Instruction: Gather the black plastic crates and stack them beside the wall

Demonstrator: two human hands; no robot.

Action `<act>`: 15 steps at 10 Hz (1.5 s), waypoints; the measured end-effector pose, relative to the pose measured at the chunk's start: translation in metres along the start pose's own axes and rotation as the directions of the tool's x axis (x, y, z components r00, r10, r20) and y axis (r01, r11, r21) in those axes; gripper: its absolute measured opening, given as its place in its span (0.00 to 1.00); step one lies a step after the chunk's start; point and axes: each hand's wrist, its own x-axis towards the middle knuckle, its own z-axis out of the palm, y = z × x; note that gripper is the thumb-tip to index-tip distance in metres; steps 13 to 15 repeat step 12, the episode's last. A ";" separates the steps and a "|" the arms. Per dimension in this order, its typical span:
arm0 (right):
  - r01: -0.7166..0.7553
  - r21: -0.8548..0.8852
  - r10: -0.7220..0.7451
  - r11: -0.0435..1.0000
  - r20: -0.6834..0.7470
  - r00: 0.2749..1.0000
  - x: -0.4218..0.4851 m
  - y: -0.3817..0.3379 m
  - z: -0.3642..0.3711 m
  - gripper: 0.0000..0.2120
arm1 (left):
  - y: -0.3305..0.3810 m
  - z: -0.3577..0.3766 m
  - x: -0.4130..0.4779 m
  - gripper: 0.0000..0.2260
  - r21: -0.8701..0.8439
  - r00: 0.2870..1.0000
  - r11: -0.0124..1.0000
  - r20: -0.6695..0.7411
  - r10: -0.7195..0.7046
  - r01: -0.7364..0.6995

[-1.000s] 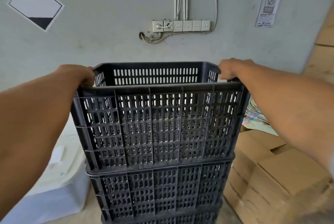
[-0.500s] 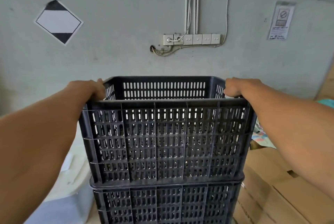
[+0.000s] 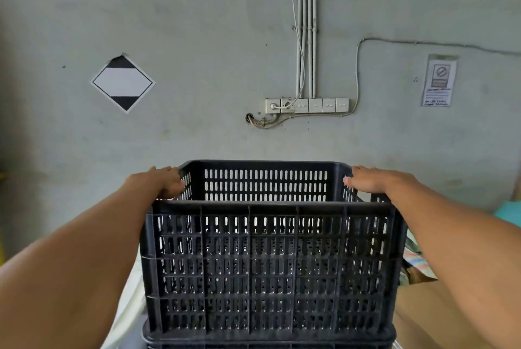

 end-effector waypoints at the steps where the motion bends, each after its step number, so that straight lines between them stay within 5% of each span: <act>1: 0.025 -0.002 -0.025 1.000 0.009 1.000 -0.002 -0.001 -0.001 0.32 | 0.003 -0.006 -0.009 0.32 0.019 0.998 0.998 0.035 -0.057 0.056; 3: 0.071 0.076 -0.059 0.995 -0.144 0.988 0.009 -0.005 -0.047 0.35 | 0.025 -0.048 -0.004 0.34 0.030 0.984 0.999 -0.177 -0.006 0.011; 4: 0.024 0.130 -0.025 0.991 0.005 1.000 0.009 0.012 -0.005 0.34 | 0.025 -0.009 -0.004 0.32 0.124 0.999 0.992 0.036 0.008 -0.012; 5: 0.027 0.198 -0.036 0.980 0.042 0.998 0.016 0.018 0.007 0.29 | 0.023 -0.004 -0.005 0.30 0.086 0.995 0.995 0.084 0.048 -0.055; 9: 0.043 0.121 -0.040 0.992 -0.021 0.999 0.017 0.015 0.003 0.25 | 0.025 -0.012 -0.011 0.30 -0.022 0.997 0.999 0.052 0.050 -0.049; 11: 0.079 0.158 -0.064 0.984 -0.099 0.993 0.013 0.009 0.004 0.24 | 0.027 -0.018 -0.013 0.30 -0.281 0.995 0.959 0.072 0.063 -0.040; 12: 0.151 0.280 -0.031 0.948 -0.390 0.920 0.006 0.009 -0.012 0.20 | 0.019 -0.036 -0.019 0.28 -0.577 0.990 0.812 -0.137 0.015 -0.092; 15: 0.151 0.280 -0.031 0.948 -0.390 0.920 0.006 0.009 -0.012 0.20 | 0.019 -0.036 -0.019 0.28 -0.577 0.990 0.812 -0.137 0.015 -0.092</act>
